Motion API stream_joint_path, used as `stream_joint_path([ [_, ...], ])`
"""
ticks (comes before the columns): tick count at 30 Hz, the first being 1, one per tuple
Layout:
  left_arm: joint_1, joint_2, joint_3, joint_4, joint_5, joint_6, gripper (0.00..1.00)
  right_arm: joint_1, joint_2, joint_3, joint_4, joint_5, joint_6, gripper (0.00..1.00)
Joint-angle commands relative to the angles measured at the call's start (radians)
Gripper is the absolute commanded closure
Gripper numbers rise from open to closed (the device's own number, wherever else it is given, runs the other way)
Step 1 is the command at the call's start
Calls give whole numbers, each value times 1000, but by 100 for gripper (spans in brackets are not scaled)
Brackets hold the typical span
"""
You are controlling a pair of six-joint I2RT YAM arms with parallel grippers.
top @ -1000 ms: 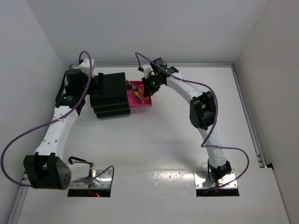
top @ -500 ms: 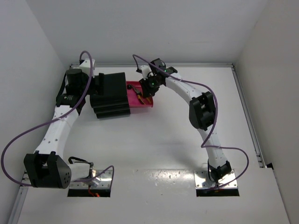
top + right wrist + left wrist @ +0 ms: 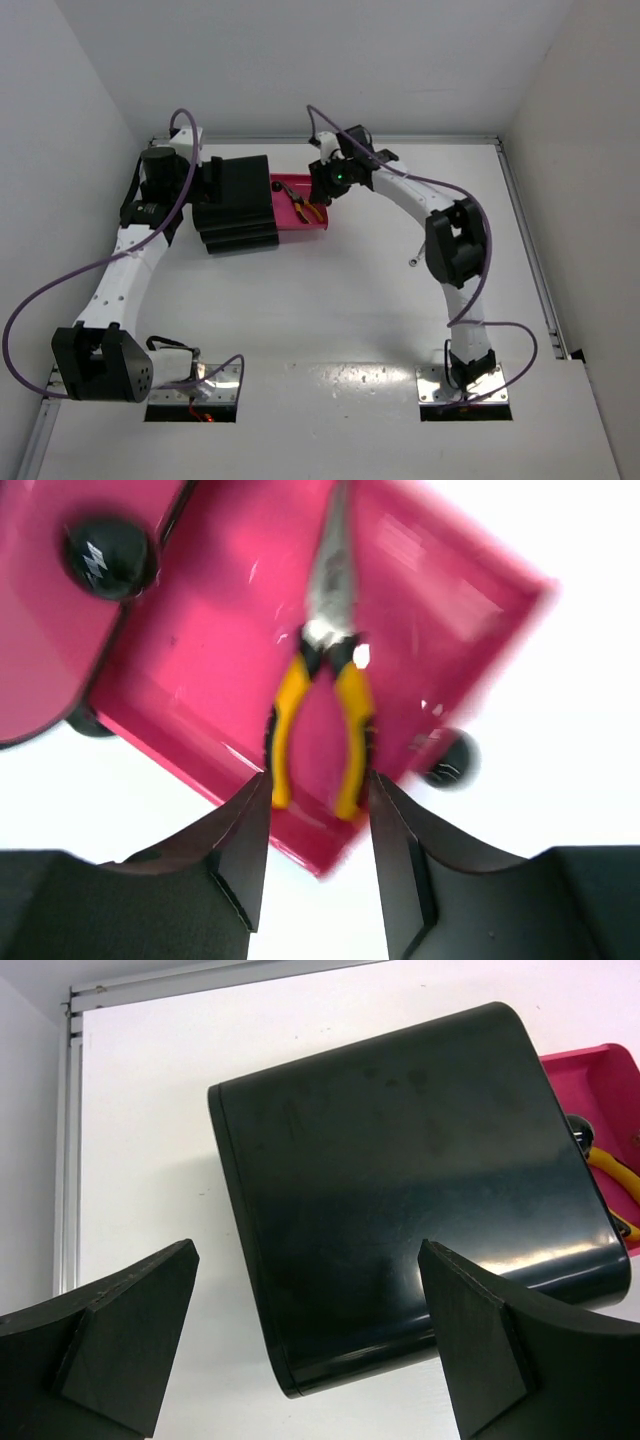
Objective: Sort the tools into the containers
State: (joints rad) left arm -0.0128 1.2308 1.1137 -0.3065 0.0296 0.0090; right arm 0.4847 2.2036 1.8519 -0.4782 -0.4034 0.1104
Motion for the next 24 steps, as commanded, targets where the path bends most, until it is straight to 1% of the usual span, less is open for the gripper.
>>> stream_joint_path([
  [1, 13, -10, 44, 21, -11, -21, 1, -89, -215, -121, 249, 35, 167, 56],
  [2, 13, -10, 57, 21, -11, -21, 1, -104, -238, -155, 268, 75, 199, 55],
  [3, 13, -10, 57, 21, -26, -21, 1, -118, -260, -189, 283, 174, 265, 55],
  [4, 23, -10, 69, 21, -42, -49, 1, -130, -275, -250, 314, 236, 293, 55],
  [6, 36, -10, 78, 21, -101, -72, 1, -144, -285, -282, 314, 331, 293, 51],
  [7, 46, -10, 87, 21, -175, -102, 1, -156, -263, -292, 290, 343, 302, 51],
  [9, 60, -1, 87, 21, -244, -122, 1, -172, -243, -292, 248, 328, 314, 51],
  [10, 74, 12, 87, 11, -270, -142, 1, -182, -193, -266, 195, 328, 330, 51],
  [11, 103, 12, 87, 10, -305, -155, 1, -182, -167, -255, 176, 316, 330, 52],
  [12, 126, 22, 97, 1, -292, -155, 1, -193, -139, -241, 156, 284, 330, 54],
  [13, 151, 32, 97, 1, -278, -173, 1, -193, -115, -217, 139, 284, 339, 54],
  [15, 210, 48, 107, -23, -229, -182, 1, -193, -50, -197, 112, 253, 339, 57],
  [17, 235, 87, 132, -42, -205, -182, 1, -193, -21, -186, 112, 253, 339, 57],
  [18, 253, 97, 141, -55, -170, -172, 1, -193, 1, -175, 112, 253, 339, 57],
  [21, 266, 136, 141, -65, -134, -149, 1, -182, 16, -166, 121, 264, 339, 57],
  [24, 275, 171, 132, -65, -99, -129, 1, -173, 54, -152, 121, 227, 339, 57],
])
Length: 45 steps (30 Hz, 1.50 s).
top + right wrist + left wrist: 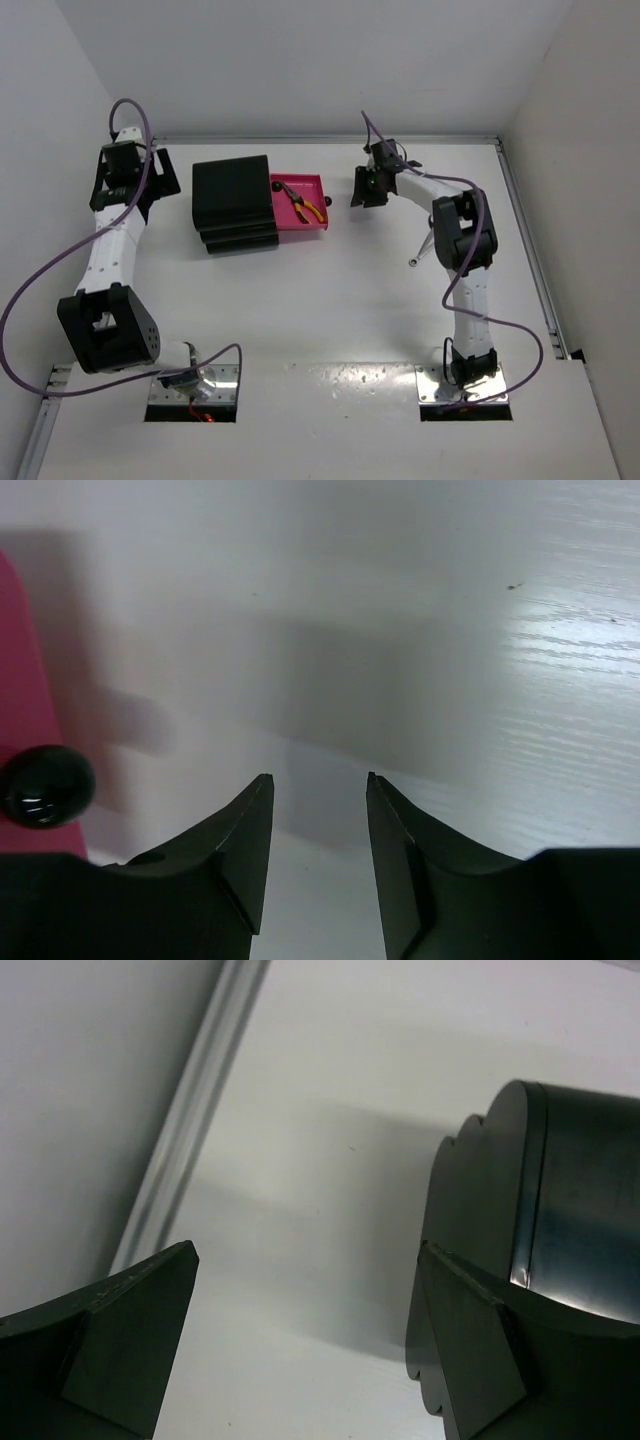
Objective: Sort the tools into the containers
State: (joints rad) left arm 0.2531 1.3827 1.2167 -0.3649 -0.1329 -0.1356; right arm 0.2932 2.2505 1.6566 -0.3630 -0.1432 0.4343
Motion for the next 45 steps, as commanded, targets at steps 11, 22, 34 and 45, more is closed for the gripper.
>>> stream_joint_path([
  [11, 9, 73, -37, -5, 190, 31, 1, 37, 72, 123, 51, -295, 72, 57],
  [22, 9, 136, -37, -5, 208, 51, 1, 46, 41, 114, 205, -410, 141, 57],
  [34, 9, 176, -37, -5, 250, 71, 1, 119, 41, 150, 271, -481, 162, 57],
  [45, -12, 196, -66, -5, 305, 128, 1, 179, 95, 229, 283, -501, 181, 55],
])
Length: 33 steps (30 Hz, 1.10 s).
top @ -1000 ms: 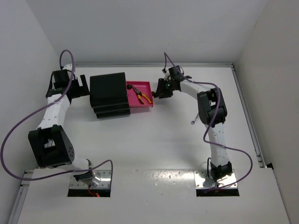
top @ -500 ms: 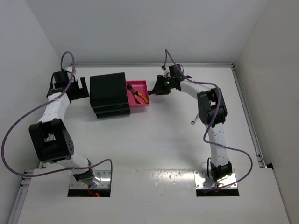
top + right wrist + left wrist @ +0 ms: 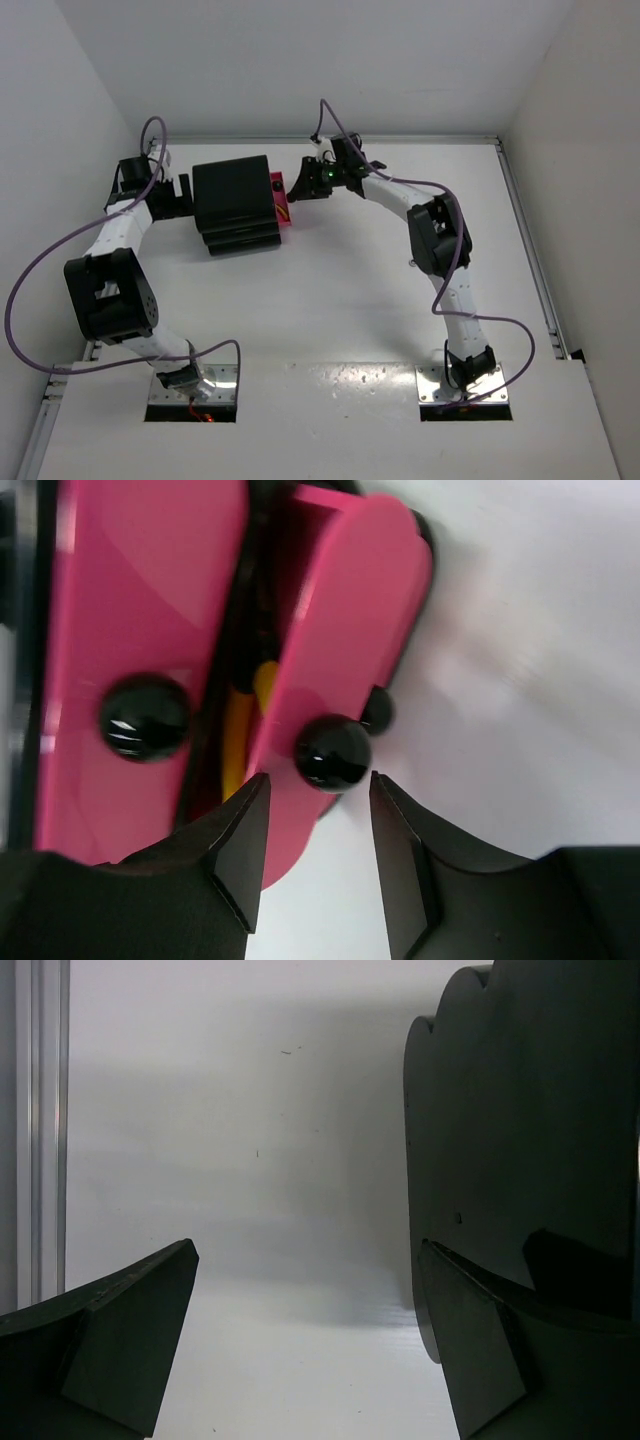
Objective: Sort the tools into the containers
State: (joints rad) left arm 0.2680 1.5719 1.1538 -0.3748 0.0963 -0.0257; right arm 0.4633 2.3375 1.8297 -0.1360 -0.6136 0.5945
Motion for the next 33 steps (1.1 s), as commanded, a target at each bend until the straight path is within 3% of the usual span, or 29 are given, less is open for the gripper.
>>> stream_joint_path([
  [1, -38, 7, -3, 5, 75, 32, 1, 21, 19, 71, 56, -31, 21, 55],
  [12, -47, 94, 61, 5, 195, 72, 1, 69, 43, 74, 65, -49, 40, 55],
  [21, -56, 168, 122, -4, 270, 72, 1, 87, -81, -154, 167, -67, 70, 55],
  [33, -75, 220, 190, -4, 299, 63, 1, 115, -170, -296, 260, -67, 126, 55],
])
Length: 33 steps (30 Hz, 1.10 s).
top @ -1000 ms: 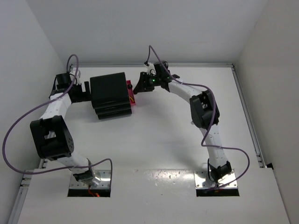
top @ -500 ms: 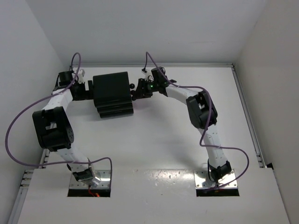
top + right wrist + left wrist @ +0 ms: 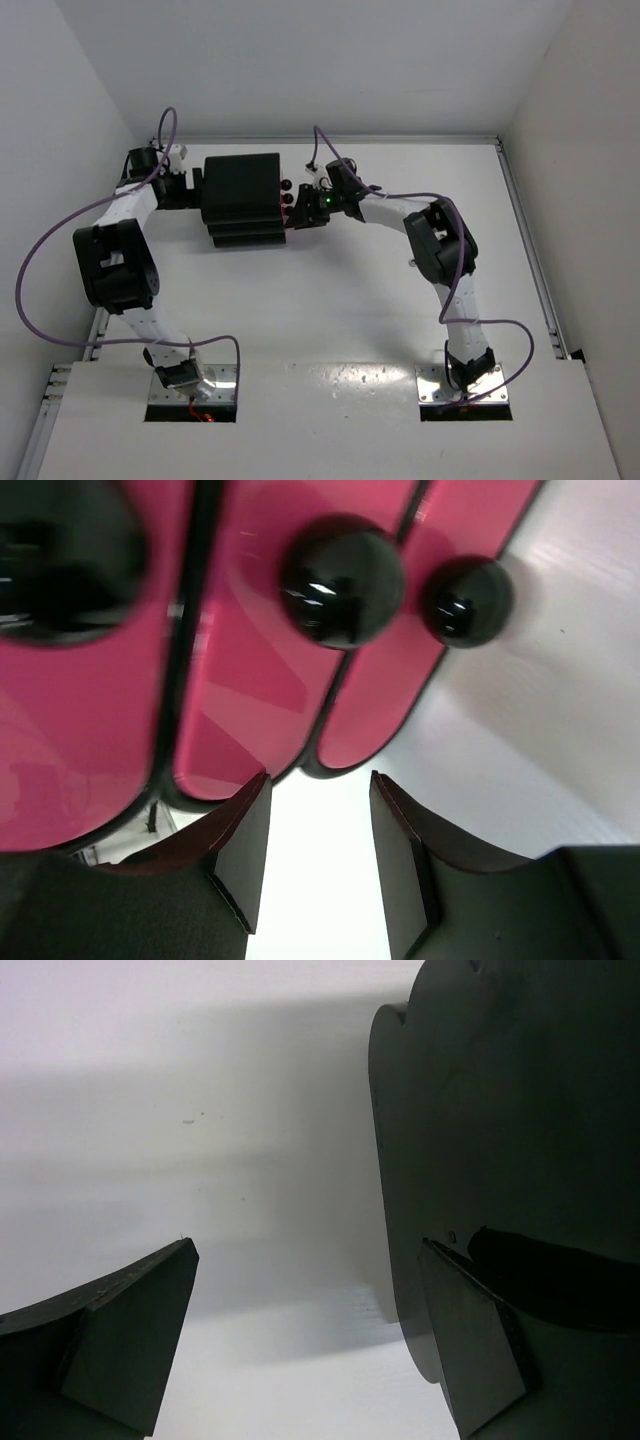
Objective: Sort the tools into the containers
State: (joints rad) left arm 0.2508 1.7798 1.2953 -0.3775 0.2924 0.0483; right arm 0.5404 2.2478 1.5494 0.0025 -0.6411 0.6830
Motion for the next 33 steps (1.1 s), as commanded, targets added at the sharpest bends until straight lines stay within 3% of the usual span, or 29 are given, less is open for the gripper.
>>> stream_joint_path([
  [1, -58, 26, 61, -1, 103, -11, 1, 38, -91, -31, 122, -40, 47, 55],
  [8, -58, 56, 82, -1, 133, -21, 1, 78, -91, -49, 182, -22, 66, 55],
  [12, -58, 29, 70, 11, 64, -44, 1, 87, -135, -51, 166, 0, 29, 55],
  [17, -38, -132, -11, 117, -48, -114, 1, 56, -287, -179, 151, 0, -59, 51],
  [22, 13, -270, -11, 127, -169, -133, 1, -6, -441, -227, -10, -50, -193, 46],
  [24, 13, -347, 15, 109, -170, -91, 1, -58, -461, -238, -45, -84, -249, 46],
  [25, 22, -371, 15, 97, -97, -34, 1, -77, -461, -253, -45, -135, -267, 45],
  [29, -16, -434, 91, -104, 123, 125, 1, -126, -473, -262, -45, -173, -514, 43],
  [33, -65, -434, 144, -248, 215, 174, 1, -161, -439, -233, -74, -248, -927, 43],
])
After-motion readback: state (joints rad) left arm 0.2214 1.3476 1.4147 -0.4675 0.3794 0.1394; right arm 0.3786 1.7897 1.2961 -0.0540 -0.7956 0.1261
